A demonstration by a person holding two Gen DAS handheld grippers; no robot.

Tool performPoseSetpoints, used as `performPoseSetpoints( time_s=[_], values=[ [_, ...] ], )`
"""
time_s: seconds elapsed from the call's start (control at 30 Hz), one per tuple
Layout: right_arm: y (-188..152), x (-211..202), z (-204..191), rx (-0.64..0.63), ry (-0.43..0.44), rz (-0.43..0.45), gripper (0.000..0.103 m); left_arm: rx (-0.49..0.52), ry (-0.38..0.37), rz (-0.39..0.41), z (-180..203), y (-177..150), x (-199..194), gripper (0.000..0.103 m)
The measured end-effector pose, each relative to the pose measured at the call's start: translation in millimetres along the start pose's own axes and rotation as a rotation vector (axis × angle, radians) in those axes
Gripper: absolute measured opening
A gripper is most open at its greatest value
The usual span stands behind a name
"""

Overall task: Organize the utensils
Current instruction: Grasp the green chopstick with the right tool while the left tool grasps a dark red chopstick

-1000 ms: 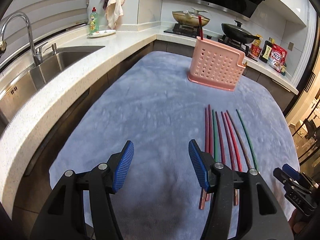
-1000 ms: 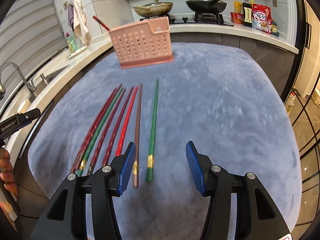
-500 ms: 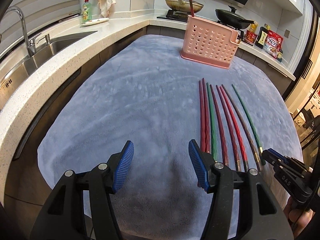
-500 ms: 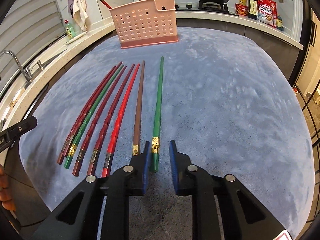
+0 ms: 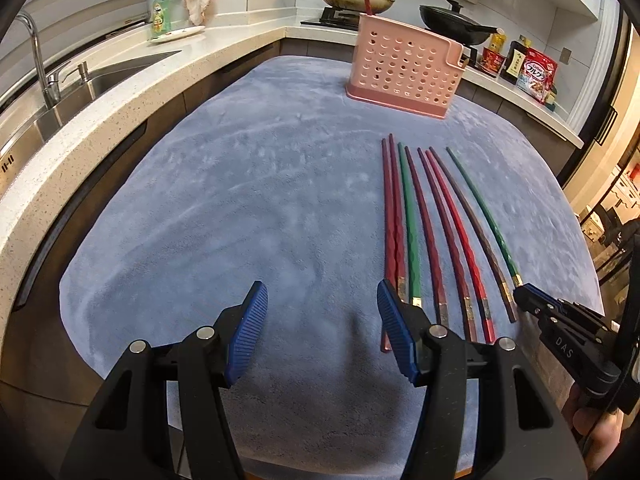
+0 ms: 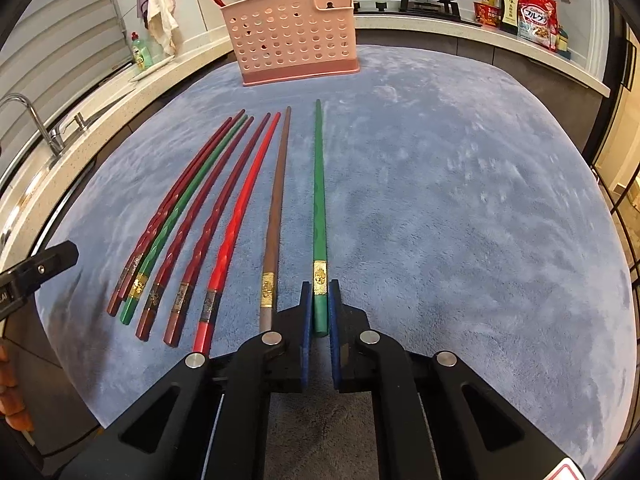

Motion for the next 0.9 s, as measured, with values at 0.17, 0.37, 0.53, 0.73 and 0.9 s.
performPoseSetpoints(
  time_s=[0.17,0.37,0.53,0.73,0.9],
  values=[
    [-3.3,-1.9,1.2,0.002,0.005,-0.001,0.007,0.021,-0.02,-0.025,11.2,-9.3,4.0,0.054],
    [-4.3,-1.5,3.7,0.02,0.022,0.0,0.007,0.05,-0.03,-0.053,21.1,-23.1,8.3,0.054],
    [-4.3,-1.4,4.3,0.023,0.024,0.001,0.007,0.049,-0.009,-0.075,17.2,-32.0,14.0,0.054],
    [-4.5,-1.4,4.5,0.025,0.025,0.002,0.007,0.029,0.012,-0.081,7.2,-33.6,18.9,0.054],
    [-4.7,-1.2,4.8,0.026,0.026,0.002,0.007,0.035,-0.006,-0.08,12.1,-34.3,15.4,0.054]
  ],
)
Point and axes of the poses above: each gripper's, at about its wrist camera, not at the fingertips, and x roughly the way its jaws point, z to its right, y to its top, the point moved 4 cm from there along x, roughly the way its jaws point, and after that the axes turned 11 degrees about -x, right-handed, at the moved point
